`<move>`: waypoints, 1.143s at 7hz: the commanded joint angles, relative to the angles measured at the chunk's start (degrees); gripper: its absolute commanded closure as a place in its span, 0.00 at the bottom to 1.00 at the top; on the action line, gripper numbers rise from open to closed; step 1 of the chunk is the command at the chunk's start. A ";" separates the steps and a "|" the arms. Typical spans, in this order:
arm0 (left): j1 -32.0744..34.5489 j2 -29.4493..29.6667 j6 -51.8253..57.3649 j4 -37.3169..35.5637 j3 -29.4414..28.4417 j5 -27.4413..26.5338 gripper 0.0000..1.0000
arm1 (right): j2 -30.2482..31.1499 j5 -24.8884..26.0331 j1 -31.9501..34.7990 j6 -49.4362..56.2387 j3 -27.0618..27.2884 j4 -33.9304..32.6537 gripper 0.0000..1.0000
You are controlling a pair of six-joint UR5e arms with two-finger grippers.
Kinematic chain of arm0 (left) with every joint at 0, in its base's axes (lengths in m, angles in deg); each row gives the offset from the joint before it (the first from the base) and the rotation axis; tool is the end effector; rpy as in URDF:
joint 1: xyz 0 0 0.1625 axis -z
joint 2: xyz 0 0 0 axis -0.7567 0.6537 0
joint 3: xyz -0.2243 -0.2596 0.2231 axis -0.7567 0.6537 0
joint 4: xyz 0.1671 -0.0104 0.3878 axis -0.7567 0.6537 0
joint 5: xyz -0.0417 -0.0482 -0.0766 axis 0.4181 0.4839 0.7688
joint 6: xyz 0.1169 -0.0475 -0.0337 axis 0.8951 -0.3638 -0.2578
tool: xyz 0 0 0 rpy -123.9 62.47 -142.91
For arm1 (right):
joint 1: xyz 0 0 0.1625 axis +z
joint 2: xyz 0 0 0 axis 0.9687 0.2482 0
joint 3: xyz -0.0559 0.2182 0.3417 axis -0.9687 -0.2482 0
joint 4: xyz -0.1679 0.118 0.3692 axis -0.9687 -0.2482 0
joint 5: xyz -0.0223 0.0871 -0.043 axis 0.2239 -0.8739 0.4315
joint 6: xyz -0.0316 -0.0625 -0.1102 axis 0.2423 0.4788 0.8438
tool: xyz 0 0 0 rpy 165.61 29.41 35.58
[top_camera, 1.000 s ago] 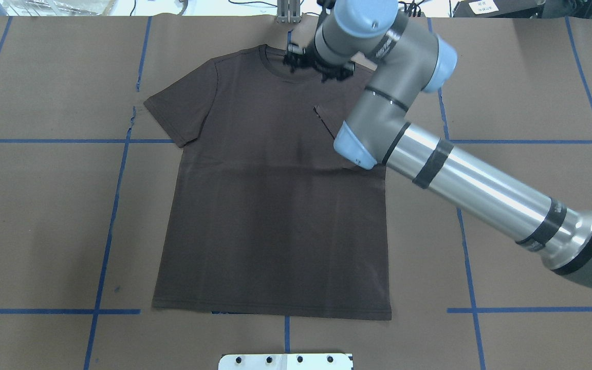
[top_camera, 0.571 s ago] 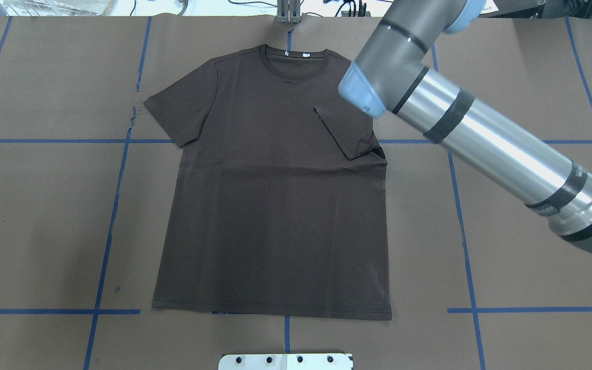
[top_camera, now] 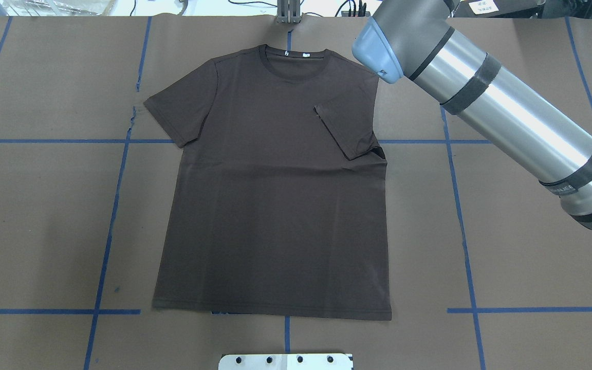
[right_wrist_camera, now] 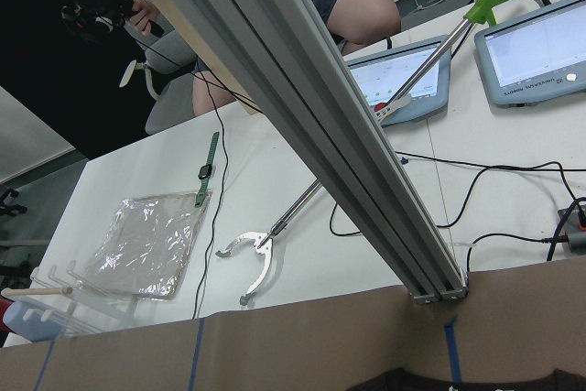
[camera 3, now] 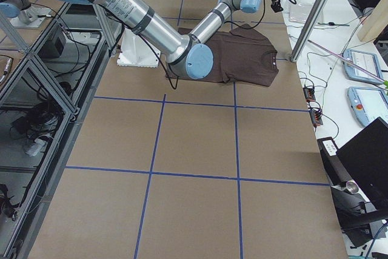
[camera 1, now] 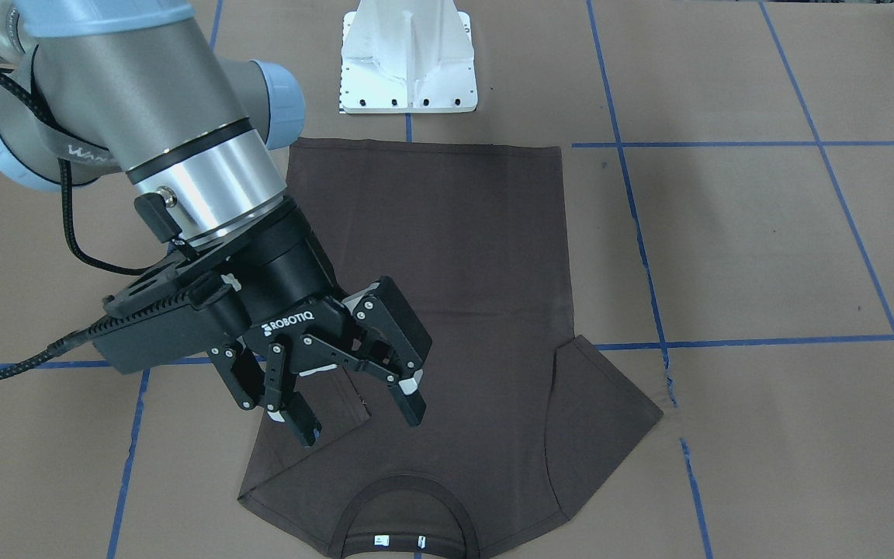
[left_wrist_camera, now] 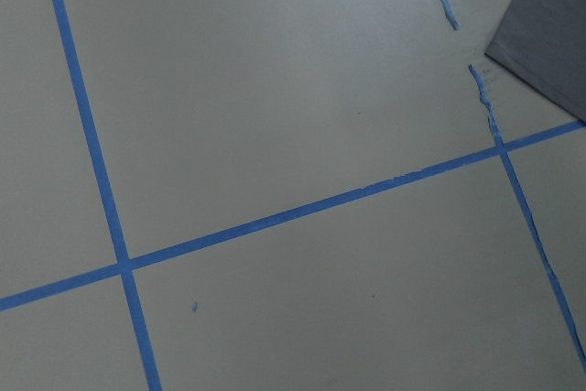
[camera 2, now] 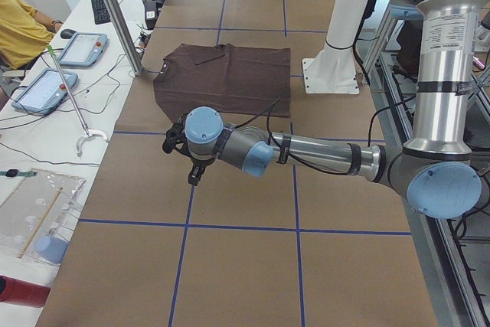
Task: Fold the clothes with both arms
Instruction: 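Grasp the sleeve with the right gripper and fold it inward onto the shirt, then raise the right gripper away while the left gripper moves toward the other sleeve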
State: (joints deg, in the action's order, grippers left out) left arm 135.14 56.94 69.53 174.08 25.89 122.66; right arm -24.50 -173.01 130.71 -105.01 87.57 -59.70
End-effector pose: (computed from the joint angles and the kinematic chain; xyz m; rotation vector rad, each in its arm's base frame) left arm 0.0122 -0.5191 0.5393 0.3353 1.0010 0.1888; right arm -0.3597 -0.6942 0.0258 0.6143 -1.2347 0.4275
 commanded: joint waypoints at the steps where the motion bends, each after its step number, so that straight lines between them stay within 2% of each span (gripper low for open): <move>1: -4.81 4.48 -10.16 3.91 -0.99 0.00 0.00 | -1.08 -0.09 -0.50 -1.99 1.40 -3.32 0.00; 2: -8.24 8.51 -16.13 4.10 -1.52 -0.18 0.00 | 7.44 -0.52 -2.77 -2.34 9.50 -3.52 0.00; 3: -10.88 12.64 -18.27 4.19 -3.18 -0.61 0.00 | 11.97 -0.70 -4.10 -2.25 13.41 -3.43 0.00; 4: -14.39 18.34 -19.43 4.71 -7.98 -0.79 0.00 | 14.45 -0.70 -5.50 -2.43 15.71 -3.52 0.00; 5: -16.51 24.32 -23.88 5.68 -12.82 -4.62 0.00 | 16.91 -0.78 -5.87 -2.34 17.65 -3.26 0.00; 6: -19.75 25.85 -28.97 12.39 -16.26 -9.18 0.00 | 17.89 -1.05 -6.13 -2.34 18.45 -3.17 0.00; 7: -23.09 28.83 -37.28 23.15 -24.04 -13.75 0.00 | 18.77 -1.22 -7.18 -2.51 19.42 -3.00 0.00; 8: -26.00 33.82 -43.11 24.65 -31.25 -18.24 0.01 | 19.30 -1.22 -7.62 -2.60 20.12 -2.99 0.00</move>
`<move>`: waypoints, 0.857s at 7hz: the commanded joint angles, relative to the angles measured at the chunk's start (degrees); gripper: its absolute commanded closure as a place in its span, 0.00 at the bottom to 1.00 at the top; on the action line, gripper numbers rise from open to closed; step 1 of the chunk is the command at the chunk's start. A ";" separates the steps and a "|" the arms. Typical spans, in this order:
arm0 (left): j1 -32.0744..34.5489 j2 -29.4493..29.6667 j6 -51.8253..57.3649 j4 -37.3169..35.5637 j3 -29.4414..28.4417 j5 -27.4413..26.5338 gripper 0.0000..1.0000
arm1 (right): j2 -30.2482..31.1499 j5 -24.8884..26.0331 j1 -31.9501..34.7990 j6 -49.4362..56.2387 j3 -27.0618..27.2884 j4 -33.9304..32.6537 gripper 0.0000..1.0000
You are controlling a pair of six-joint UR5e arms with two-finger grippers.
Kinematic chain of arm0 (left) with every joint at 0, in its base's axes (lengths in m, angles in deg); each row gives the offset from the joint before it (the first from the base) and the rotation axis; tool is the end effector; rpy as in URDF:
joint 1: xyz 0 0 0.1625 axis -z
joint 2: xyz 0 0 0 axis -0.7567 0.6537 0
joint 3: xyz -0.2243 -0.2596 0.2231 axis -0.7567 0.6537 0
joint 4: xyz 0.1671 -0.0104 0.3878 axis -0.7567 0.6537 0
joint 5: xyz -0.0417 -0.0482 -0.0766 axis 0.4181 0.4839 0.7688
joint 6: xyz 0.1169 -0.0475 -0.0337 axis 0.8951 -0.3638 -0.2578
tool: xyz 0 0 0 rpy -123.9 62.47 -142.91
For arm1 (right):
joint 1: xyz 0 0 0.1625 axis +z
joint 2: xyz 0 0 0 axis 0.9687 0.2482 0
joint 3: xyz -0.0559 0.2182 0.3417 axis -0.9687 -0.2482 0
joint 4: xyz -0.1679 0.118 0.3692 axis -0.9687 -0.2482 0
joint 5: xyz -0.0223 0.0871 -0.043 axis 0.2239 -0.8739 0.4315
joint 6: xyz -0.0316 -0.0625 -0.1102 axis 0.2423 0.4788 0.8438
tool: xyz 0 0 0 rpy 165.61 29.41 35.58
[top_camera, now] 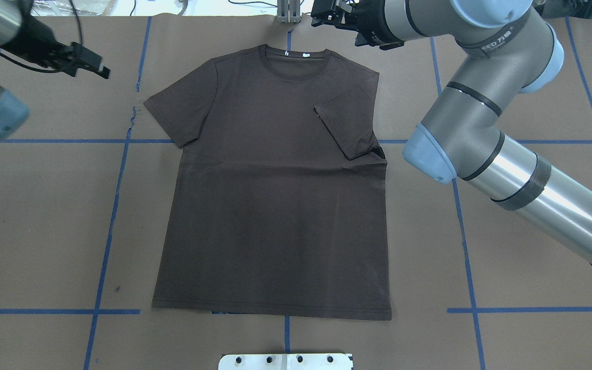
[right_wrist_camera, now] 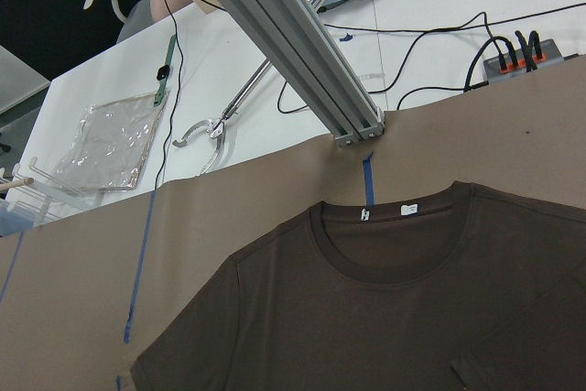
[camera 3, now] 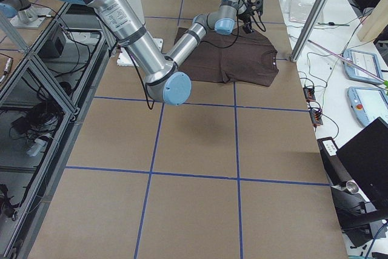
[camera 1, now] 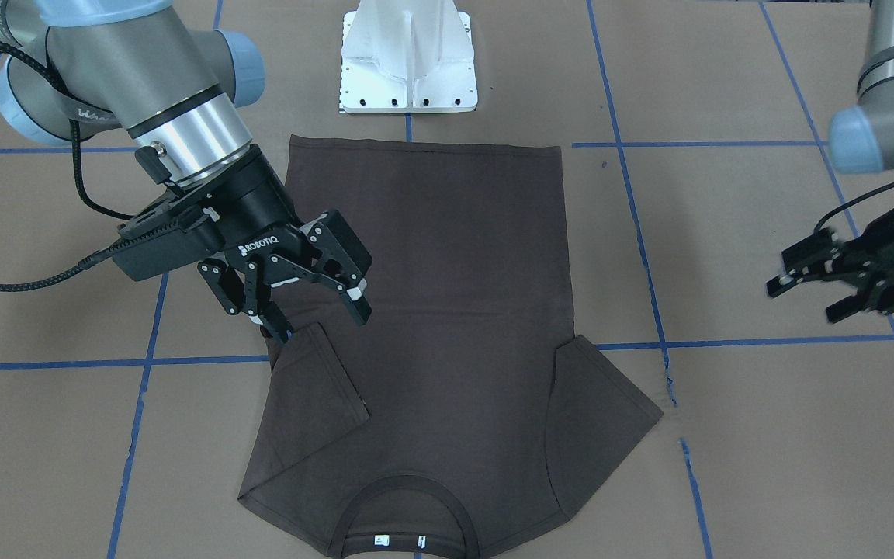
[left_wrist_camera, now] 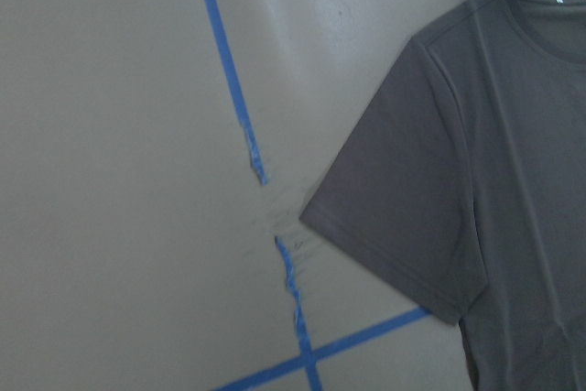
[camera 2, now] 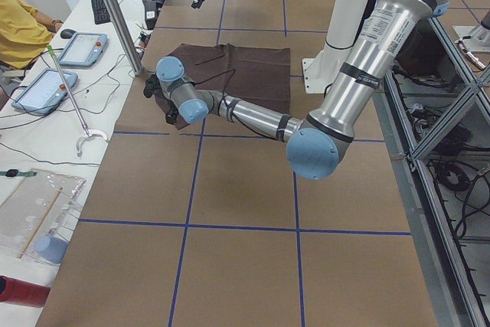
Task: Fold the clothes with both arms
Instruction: 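Raise the right gripper away while the left gripper moves toward the other sleeve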
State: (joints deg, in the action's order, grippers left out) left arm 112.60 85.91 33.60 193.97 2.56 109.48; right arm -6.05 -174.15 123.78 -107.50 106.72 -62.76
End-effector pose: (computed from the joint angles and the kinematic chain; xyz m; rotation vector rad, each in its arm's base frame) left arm 0.2852 -0.6676 0.4092 0.3143 1.0629 0.0945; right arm -0.3840 -0.5785 0.1268 0.4713 -1.2504 0.3604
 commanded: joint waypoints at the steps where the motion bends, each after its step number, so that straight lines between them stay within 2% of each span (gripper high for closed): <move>1: -5.91 7.86 -8.80 5.38 -13.12 -6.23 0.03 | 1.73 -0.08 -0.86 -0.20 1.93 0.07 0.00; 2: -6.81 8.06 -10.30 4.78 -13.52 -11.81 0.10 | 1.74 -0.08 -1.04 -0.20 1.94 0.16 0.00; 3: -8.12 8.32 -11.62 4.86 -14.66 -14.65 0.18 | 2.35 -0.08 -1.13 -0.20 2.99 0.16 0.00; 4: -8.57 8.67 -11.63 4.86 -15.37 -14.94 0.26 | 2.79 0.00 -1.13 -0.20 3.35 0.16 0.00; 6: -10.33 8.42 -11.63 5.04 -15.72 -14.94 0.32 | 2.97 0.00 -1.04 -0.29 3.26 0.07 0.00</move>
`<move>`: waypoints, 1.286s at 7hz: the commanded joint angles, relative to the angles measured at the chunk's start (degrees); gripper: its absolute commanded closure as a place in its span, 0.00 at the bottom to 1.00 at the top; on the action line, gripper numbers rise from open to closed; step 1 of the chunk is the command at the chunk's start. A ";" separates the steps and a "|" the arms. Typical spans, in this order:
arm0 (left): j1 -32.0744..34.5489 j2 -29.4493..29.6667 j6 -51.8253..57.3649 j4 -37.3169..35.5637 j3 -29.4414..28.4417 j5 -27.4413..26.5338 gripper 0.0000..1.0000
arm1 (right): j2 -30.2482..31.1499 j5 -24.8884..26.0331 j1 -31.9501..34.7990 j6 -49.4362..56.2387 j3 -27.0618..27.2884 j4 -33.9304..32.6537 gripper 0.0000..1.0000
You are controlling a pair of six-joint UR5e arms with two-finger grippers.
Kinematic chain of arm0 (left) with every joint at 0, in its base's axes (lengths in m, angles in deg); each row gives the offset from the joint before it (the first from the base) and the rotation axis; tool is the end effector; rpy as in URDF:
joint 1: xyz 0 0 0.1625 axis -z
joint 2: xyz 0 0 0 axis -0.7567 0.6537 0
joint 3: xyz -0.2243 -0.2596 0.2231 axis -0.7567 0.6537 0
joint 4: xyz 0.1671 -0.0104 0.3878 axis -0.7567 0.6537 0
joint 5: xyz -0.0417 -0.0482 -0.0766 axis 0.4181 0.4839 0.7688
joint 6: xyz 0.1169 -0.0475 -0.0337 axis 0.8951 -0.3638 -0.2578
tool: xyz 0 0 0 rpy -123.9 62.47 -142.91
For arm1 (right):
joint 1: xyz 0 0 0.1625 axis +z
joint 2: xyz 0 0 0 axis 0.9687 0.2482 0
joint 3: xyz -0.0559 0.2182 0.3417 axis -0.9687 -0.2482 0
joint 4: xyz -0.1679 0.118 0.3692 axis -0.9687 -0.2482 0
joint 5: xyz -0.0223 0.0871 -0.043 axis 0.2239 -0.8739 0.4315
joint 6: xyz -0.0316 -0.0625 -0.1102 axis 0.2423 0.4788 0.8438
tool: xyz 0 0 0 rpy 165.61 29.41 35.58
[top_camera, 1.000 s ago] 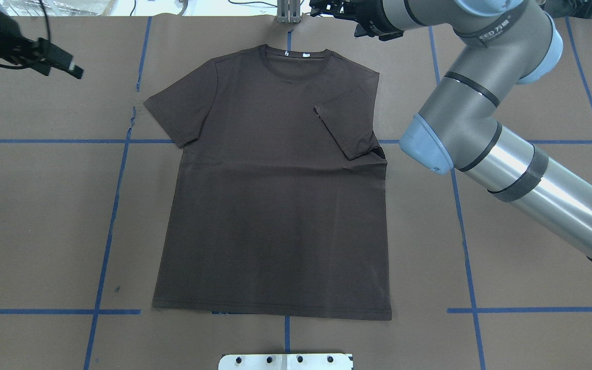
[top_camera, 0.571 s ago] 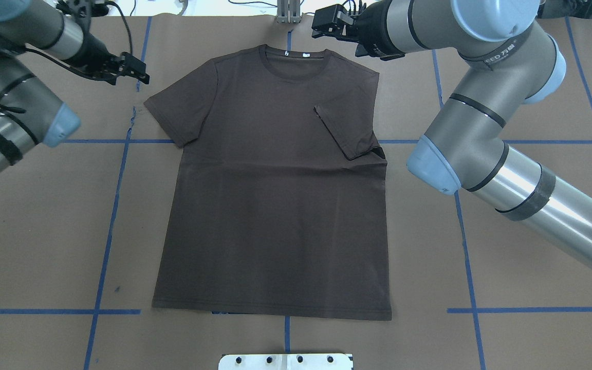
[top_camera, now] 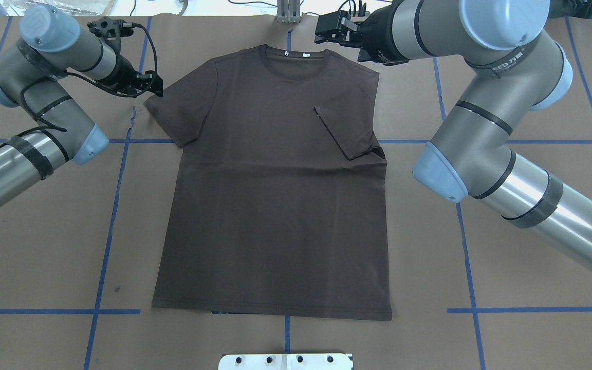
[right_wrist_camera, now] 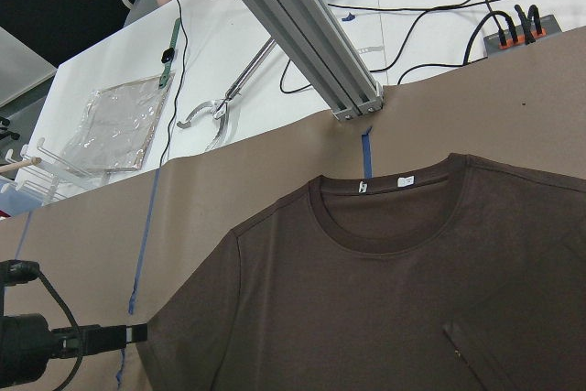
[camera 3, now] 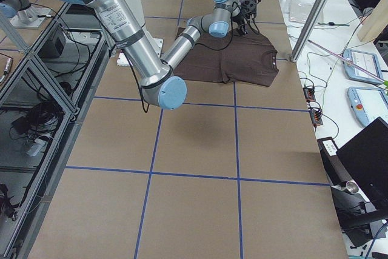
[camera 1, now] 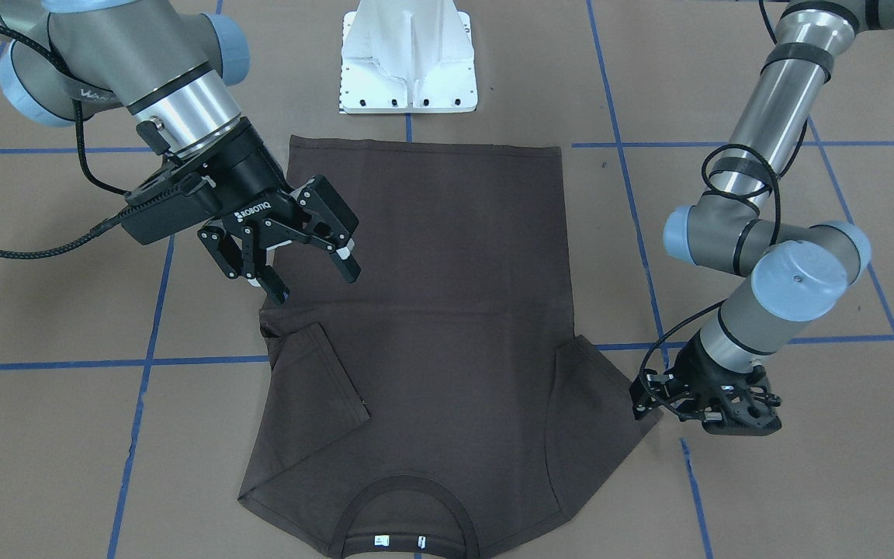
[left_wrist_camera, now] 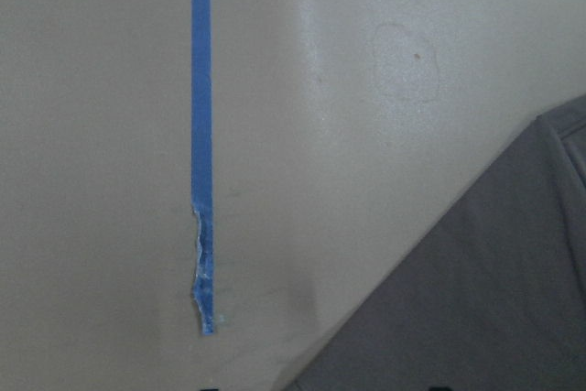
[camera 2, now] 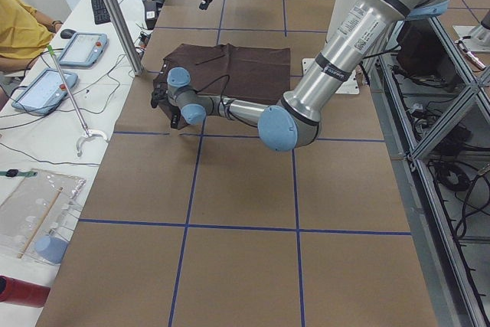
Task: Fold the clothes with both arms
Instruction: 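Raise the right gripper away while the left gripper moves toward the other sleeve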
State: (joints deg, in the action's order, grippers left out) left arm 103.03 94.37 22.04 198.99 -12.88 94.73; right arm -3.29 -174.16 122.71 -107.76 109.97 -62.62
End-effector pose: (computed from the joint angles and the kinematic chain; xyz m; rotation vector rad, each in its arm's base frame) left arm 0.4141 -0.6870 0.4415 0.2757 0.9342 -0.0698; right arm -0.3820 -0.5575 0.1349 0.4623 -1.2644 0.3454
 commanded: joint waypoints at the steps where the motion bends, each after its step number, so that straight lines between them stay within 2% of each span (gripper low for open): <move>1: -0.86 -0.05 -0.07 0.11 -0.98 -0.19 0.33 | 0.38 0.01 0.02 0.06 0.01 -0.07 0.00; 3: -0.86 -0.14 -0.07 0.11 -1.08 -0.28 0.33 | 3.26 -0.08 0.63 0.41 1.23 0.02 0.00; 5: -0.86 -0.05 -0.07 0.20 -1.34 -0.28 0.33 | 5.82 -4.01 4.32 0.94 1.42 0.10 0.00; 6: -0.86 -0.05 -0.07 0.20 -1.43 -0.28 0.36 | 6.18 -4.38 4.42 0.85 2.11 0.02 0.00; 7: -0.86 -0.05 -0.07 0.20 -1.52 -0.46 0.43 | 6.71 -4.47 4.42 0.85 2.29 0.02 0.00; 9: -0.94 0.21 -0.07 0.20 -1.87 -0.90 0.93 | 6.97 -4.47 4.42 0.94 2.56 0.02 0.00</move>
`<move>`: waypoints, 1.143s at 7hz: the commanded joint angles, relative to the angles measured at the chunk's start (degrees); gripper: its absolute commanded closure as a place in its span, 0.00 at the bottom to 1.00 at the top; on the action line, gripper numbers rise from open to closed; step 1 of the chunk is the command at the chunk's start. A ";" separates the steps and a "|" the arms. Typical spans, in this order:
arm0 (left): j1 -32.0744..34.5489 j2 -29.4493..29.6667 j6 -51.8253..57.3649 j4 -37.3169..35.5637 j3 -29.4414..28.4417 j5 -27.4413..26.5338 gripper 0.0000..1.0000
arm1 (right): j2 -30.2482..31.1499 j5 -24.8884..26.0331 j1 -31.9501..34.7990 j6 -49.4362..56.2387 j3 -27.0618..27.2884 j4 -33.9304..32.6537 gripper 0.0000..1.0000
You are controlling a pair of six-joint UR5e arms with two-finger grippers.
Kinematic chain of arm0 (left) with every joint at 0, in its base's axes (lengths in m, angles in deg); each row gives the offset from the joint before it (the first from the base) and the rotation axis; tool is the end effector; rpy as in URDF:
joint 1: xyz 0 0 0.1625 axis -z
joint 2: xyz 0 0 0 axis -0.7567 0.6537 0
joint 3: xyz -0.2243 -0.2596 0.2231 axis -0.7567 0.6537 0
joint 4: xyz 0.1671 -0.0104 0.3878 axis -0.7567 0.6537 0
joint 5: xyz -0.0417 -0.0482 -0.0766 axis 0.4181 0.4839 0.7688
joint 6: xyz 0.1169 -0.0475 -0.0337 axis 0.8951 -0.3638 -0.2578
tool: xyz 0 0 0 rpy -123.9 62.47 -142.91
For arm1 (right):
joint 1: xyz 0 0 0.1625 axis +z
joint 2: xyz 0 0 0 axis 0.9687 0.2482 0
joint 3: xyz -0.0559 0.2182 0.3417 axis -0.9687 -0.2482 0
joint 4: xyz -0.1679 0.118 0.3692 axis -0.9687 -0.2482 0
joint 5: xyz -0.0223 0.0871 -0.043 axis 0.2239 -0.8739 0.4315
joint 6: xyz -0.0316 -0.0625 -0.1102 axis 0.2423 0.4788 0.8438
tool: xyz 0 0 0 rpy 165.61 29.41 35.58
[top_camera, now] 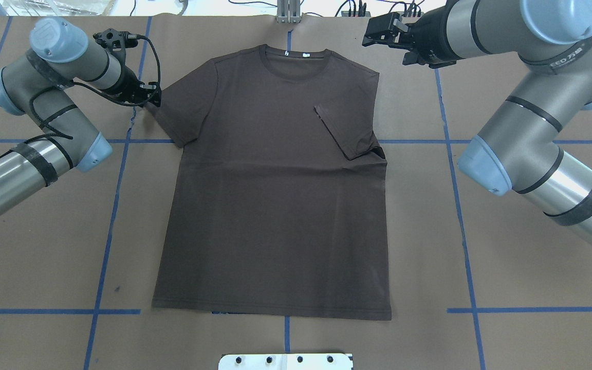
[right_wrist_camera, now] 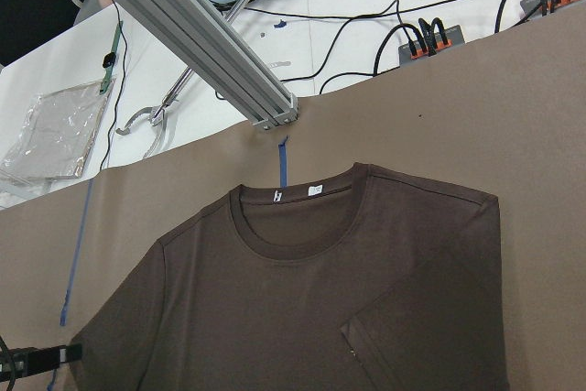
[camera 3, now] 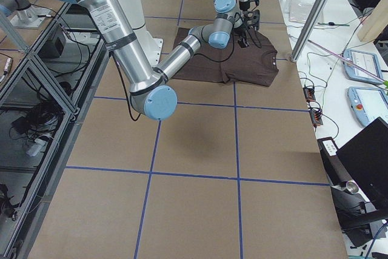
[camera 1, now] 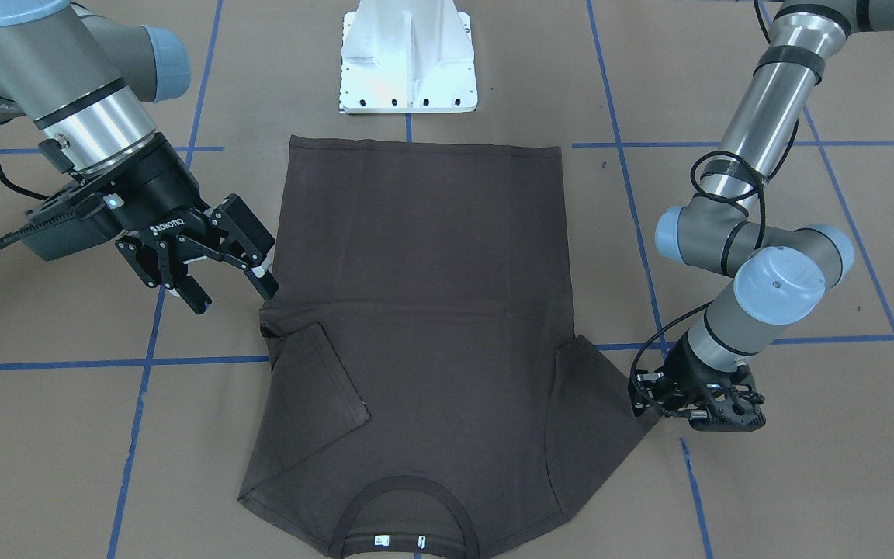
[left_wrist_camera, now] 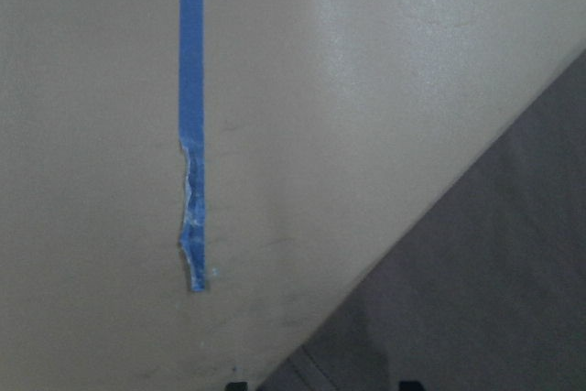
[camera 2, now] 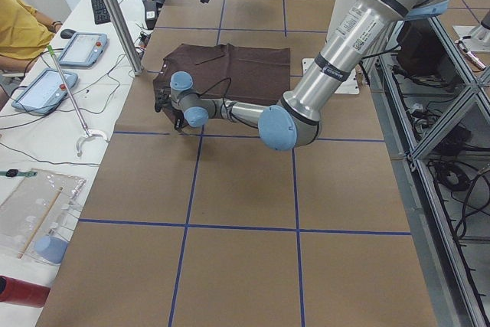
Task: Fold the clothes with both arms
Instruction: 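Raise the right gripper away while the left gripper moves toward the other sleeve, then fold the sleeve nearest the left gripper inward onto the shirt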
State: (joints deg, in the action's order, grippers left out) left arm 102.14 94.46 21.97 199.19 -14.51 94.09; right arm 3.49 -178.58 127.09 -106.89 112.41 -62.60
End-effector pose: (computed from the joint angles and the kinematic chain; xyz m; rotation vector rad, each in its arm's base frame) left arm 0.4250 -0.6830 0.4559 0.2588 0.9148 -0.0683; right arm -0.3349 -0.5653 0.1936 0.4165 -1.2119 0.3687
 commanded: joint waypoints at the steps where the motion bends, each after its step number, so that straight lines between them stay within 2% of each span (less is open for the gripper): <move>1: -0.05 0.12 0.00 0.00 -0.32 -0.27 1.00 | 0.37 -0.05 0.04 -0.02 0.12 0.00 0.00; 3: 0.03 0.47 -0.35 -0.26 0.02 -0.18 1.00 | 0.37 0.04 -0.05 -0.29 0.12 0.00 0.00; 5: -0.14 4.15 -9.52 -2.44 3.78 0.35 1.00 | 0.90 -0.66 0.39 -0.20 0.39 0.00 0.00; 6: -3.19 5.47 -13.67 -4.20 5.81 0.00 1.00 | 1.25 -1.01 0.74 -0.03 0.39 0.00 0.00; 7: -6.44 9.66 -17.89 -4.31 3.48 -0.26 1.00 | 1.16 -1.02 0.74 -0.02 0.39 0.00 0.00; 8: -6.73 13.09 -18.62 -4.13 -0.89 -1.48 1.00 | 1.25 -0.93 0.74 -0.02 0.39 0.00 0.00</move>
State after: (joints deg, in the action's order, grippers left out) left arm 96.96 103.50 5.85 195.20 -11.74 93.62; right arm 4.65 -179.51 127.78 -106.93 112.79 -62.60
